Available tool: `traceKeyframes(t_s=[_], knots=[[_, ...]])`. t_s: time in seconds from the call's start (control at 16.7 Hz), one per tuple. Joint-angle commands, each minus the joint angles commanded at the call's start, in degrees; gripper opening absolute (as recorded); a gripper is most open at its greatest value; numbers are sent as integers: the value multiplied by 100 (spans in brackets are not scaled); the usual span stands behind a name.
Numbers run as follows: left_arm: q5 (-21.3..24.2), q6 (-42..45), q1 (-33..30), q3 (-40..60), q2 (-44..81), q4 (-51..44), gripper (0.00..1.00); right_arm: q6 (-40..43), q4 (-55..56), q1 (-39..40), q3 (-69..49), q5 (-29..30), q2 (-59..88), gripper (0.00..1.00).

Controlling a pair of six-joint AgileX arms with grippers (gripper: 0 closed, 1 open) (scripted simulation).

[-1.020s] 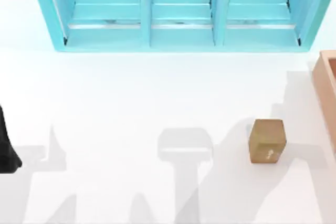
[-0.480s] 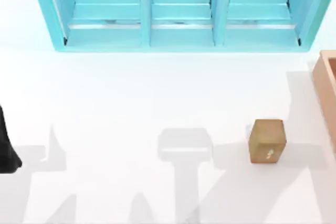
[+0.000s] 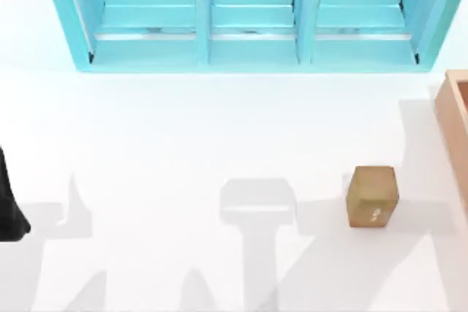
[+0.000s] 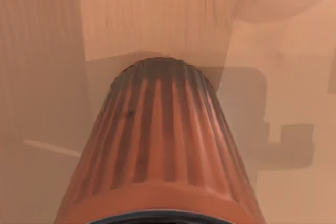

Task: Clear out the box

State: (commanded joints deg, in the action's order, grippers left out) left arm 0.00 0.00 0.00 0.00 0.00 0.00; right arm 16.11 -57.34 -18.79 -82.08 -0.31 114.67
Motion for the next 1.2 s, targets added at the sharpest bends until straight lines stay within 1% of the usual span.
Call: traceKeyframes(t_s=[0.3,0.36,0.96,1.08,1.2], knots=[[0,0,0,0,0,0,100,0,0,0,0,0,0,2],[0,0,0,0,0,0,100,0,0,0,0,0,0,0],[0,0,0,0,0,0,100,-76,-65,36,-61,20,-77,0],[0,0,0,0,0,0,100,-224,-296,201,-316,68,-240,0],[0,0,0,0,0,0,100,-333,-757,422,-783,146,-448,0]])
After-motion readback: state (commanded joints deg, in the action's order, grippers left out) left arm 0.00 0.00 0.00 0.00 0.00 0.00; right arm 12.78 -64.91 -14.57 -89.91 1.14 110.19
